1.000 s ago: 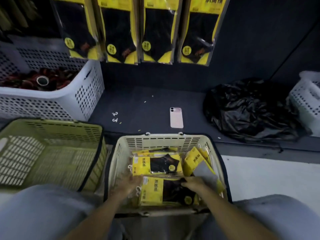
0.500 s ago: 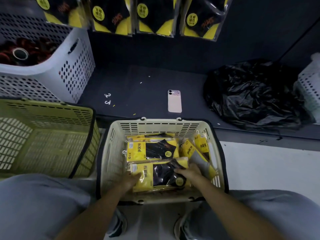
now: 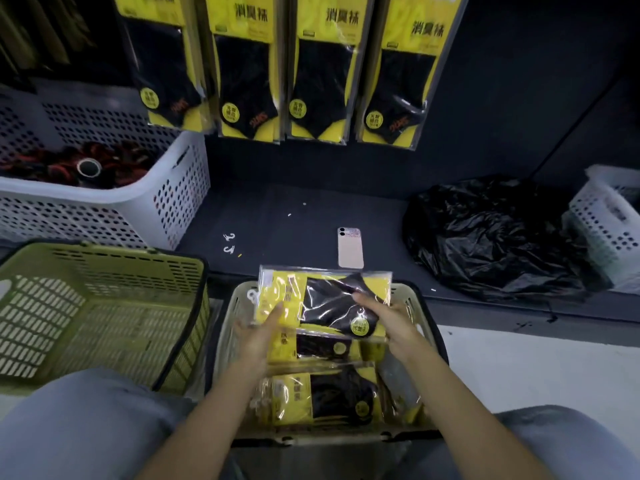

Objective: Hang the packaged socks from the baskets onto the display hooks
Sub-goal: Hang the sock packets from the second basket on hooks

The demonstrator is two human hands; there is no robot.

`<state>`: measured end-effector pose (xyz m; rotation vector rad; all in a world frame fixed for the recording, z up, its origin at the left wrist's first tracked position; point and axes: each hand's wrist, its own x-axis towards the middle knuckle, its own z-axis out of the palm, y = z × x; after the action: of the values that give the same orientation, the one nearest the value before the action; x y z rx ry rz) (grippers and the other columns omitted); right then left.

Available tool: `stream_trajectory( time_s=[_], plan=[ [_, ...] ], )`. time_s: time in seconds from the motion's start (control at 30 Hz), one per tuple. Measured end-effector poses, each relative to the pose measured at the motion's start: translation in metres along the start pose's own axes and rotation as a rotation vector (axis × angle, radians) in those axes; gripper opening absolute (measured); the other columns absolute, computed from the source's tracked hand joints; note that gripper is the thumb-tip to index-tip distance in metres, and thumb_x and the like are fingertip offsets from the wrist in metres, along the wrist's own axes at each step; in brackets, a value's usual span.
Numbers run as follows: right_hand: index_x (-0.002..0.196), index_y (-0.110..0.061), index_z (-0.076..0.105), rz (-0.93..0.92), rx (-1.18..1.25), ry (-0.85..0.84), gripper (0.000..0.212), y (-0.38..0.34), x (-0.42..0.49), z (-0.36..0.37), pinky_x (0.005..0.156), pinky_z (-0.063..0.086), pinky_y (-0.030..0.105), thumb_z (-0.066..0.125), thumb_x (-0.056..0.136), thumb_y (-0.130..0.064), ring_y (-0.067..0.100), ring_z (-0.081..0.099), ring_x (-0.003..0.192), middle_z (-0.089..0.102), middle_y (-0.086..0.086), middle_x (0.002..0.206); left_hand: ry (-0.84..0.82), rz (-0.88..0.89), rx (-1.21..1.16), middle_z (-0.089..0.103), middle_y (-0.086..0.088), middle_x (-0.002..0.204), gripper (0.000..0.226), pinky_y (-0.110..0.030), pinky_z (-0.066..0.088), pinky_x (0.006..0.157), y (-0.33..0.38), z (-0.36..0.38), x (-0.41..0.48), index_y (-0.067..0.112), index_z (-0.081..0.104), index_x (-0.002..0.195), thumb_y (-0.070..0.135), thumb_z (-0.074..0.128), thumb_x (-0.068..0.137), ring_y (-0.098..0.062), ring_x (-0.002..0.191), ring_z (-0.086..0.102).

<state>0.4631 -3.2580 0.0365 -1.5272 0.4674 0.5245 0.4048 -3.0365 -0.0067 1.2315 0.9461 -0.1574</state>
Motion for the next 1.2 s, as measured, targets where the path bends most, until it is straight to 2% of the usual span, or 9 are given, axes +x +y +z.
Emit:
stream_trajectory(
  time_s=[0.13,0.23,0.33,0.4,0.53,0.7,0.9,1.1,1.2],
  plan=[
    [0.12,-0.012,0.064,-0.025,0.258,-0.079,0.093,-0.022,-0.019,0.009,0.099,0.048,0.047,0.092,0.037,-0.045,0.025,0.066,0.107,0.072,0.005,0.11,-0.41,-0.097,-0.437,0.059,-0.011,0.124,0.075,-0.035,0.048,0.087,0.04,0.015,-0.025,0.014,0.043,0.133,0.045,0.071,0.071,-0.022,0.106,0.059],
    [0.138,-0.014,0.048,-0.032,0.359,-0.129,0.106,-0.03,-0.029,0.016,0.096,0.05,0.047,0.092,0.046,-0.045,0.031,0.055,0.123,0.059,0.011,0.132,-0.548,0.067,-0.395,0.059,-0.012,0.13,0.064,-0.038,0.043,0.103,0.058,0.033,-0.045,0.014,0.045,0.135,0.035,0.066,0.079,-0.021,0.12,0.056],
    [0.14,-0.015,0.044,-0.113,0.336,-0.155,0.113,-0.044,-0.04,0.015,0.108,0.039,0.05,0.091,0.044,-0.05,0.03,0.051,0.127,0.056,0.01,0.135,-0.506,0.202,-0.33,0.068,-0.008,0.116,0.05,-0.034,0.051,0.092,0.078,0.041,-0.063,0.012,0.052,0.126,0.03,0.065,0.082,-0.018,0.107,0.065],
    [0.131,-0.016,0.049,-0.255,0.25,-0.092,0.096,-0.057,-0.046,0.01,0.106,0.042,0.047,0.089,0.049,-0.047,0.026,0.059,0.117,0.061,0.008,0.129,-0.457,0.298,-0.263,0.074,0.0,0.099,0.036,-0.031,0.056,0.082,0.091,0.04,-0.069,0.016,0.055,0.113,0.03,0.065,0.082,-0.013,0.093,0.07],
    [0.132,-0.021,0.048,-0.577,0.044,0.072,0.06,-0.092,-0.051,0.006,0.11,0.038,0.033,0.075,0.079,-0.028,0.011,0.047,0.125,0.05,-0.008,0.132,-0.409,0.513,-0.094,0.071,0.006,0.11,0.045,-0.035,0.05,0.092,0.121,0.039,-0.082,0.027,0.061,0.114,0.04,0.071,0.073,-0.013,0.104,0.065],
    [0.103,-0.022,0.064,-0.812,-0.034,-0.013,0.025,-0.144,-0.067,0.02,0.078,0.051,0.012,0.073,0.08,-0.021,0.002,0.066,0.093,0.07,-0.01,0.1,-0.357,0.732,0.118,0.072,0.019,0.091,0.029,-0.006,0.047,0.062,0.152,0.053,-0.1,0.036,0.063,0.102,0.036,0.074,0.075,0.007,0.083,0.066],
    [0.087,-0.013,0.067,-0.783,0.05,-0.081,0.033,-0.173,-0.075,0.016,0.066,0.054,0.016,0.075,0.068,-0.039,0.011,0.071,0.082,0.075,-0.001,0.087,-0.369,0.779,0.152,0.072,0.02,0.089,0.056,-0.004,0.046,0.057,0.179,0.062,-0.113,0.03,0.065,0.097,0.054,0.079,0.048,0.006,0.079,0.067],
    [0.093,-0.006,0.066,-0.748,0.096,-0.084,0.025,-0.185,-0.066,0.007,0.082,0.057,0.031,0.069,0.082,-0.028,0.024,0.071,0.091,0.075,0.009,0.094,-0.448,0.744,0.181,0.072,0.019,0.094,0.052,-0.018,0.044,0.076,0.201,0.069,-0.11,0.035,0.064,0.103,0.068,0.054,0.064,0.005,0.088,0.066],
    [0.093,-0.009,0.067,-0.761,0.128,-0.037,0.015,-0.201,-0.059,0.0,0.09,0.053,0.035,0.066,0.087,-0.024,0.021,0.07,0.094,0.075,0.006,0.096,-0.389,0.814,0.144,0.071,0.023,0.09,0.032,-0.01,0.04,0.072,0.221,0.072,-0.108,0.041,0.065,0.094,0.061,0.053,0.072,0.012,0.085,0.063]
  ],
)
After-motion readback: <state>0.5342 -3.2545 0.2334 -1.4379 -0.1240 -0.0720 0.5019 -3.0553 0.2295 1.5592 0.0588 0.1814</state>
